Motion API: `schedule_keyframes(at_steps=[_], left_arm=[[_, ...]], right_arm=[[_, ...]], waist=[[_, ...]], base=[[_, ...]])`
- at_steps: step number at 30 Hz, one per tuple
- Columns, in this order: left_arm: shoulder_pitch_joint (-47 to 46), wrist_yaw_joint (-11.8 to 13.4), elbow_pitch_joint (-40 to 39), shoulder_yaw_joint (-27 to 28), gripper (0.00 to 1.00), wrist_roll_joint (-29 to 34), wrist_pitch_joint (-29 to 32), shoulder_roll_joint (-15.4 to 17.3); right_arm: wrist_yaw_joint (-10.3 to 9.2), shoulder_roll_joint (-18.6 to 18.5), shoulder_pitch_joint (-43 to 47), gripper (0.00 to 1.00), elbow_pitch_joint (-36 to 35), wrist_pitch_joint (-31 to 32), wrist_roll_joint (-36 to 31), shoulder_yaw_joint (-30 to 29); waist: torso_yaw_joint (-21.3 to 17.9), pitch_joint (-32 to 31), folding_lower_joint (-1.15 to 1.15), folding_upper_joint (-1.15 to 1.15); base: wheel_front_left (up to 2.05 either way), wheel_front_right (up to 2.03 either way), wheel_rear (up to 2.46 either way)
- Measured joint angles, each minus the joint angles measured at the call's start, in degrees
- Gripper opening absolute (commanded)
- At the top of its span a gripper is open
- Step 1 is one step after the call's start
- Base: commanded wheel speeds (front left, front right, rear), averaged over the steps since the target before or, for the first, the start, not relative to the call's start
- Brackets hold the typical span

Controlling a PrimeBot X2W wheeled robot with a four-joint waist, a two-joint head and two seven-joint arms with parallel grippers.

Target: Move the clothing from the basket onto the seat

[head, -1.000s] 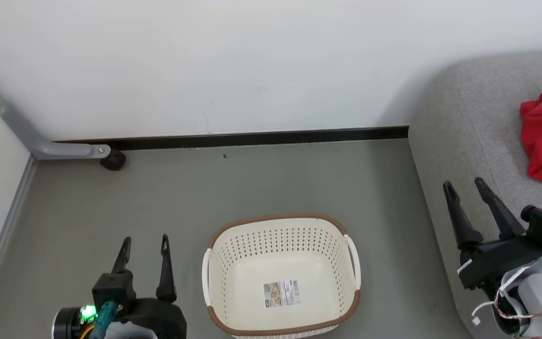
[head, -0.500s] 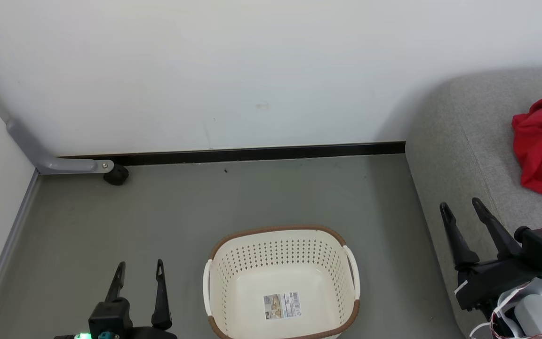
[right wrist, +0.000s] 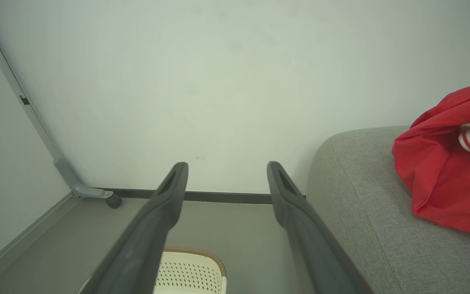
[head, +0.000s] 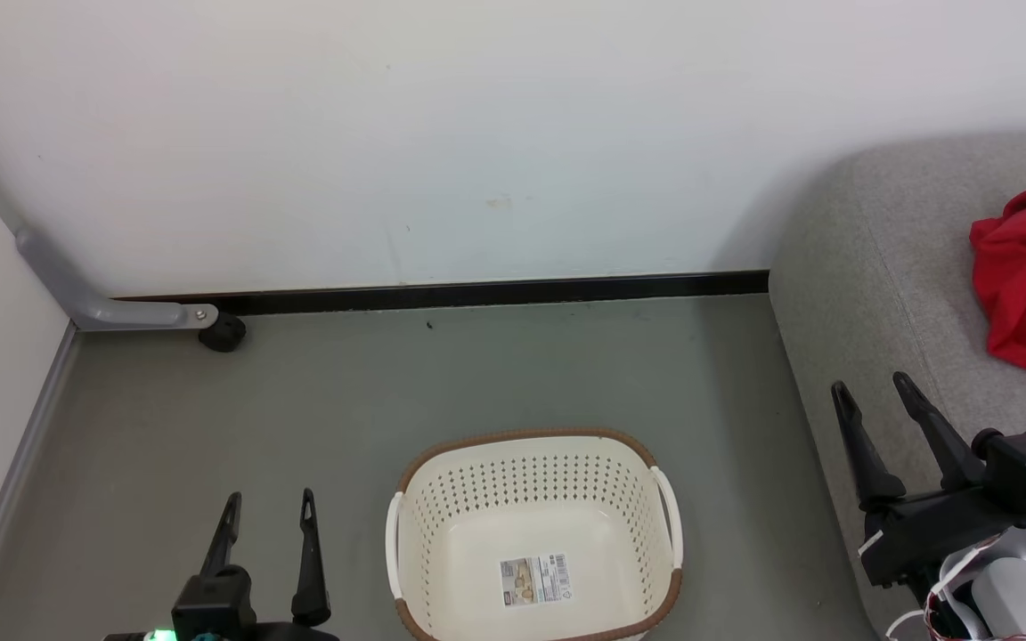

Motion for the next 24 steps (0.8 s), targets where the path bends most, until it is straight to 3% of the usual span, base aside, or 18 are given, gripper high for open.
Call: schedule_keyframes(at_steps=[1, 2, 11, 24], left_arm=[[0.12, -0.15, -0.21, -0.02, 1.00, -0.03, 0.00, -0.02], [0.30, -0.15, -0.46, -0.02, 0.00, -0.02, 0.00, -0.08], [2.32, -0.60, 2.91, 0.20, 0.00, -1.03, 0.74, -0.66], [1.99, -2.19, 3.34, 2.15, 0.00, -12.00, 3.81, -0.89]], right_arm=[[0.00, 0.04, 0.00, 1.00, -0.09, 0.00, -0.01, -0.07], [0.00, 0.10, 0.00, 0.00, -0.19, -0.01, -0.10, -0.16], [0.02, 2.44, 3.62, 0.00, 2.78, 0.60, 1.22, -0.09], [0.05, 3.75, 3.63, 0.00, 2.38, 3.71, 9.87, -3.54]], waist=[[-0.02, 0.01, 0.00, 0.00], [-0.04, 0.02, 0.00, 0.00], [-0.12, 0.03, 0.00, 0.01], [-0.41, 0.04, 0.00, 0.00]], base=[[0.00, 0.00, 0.00], [0.00, 0.00, 0.00], [0.00, 0.00, 0.00], [0.00, 0.00, 0.00]])
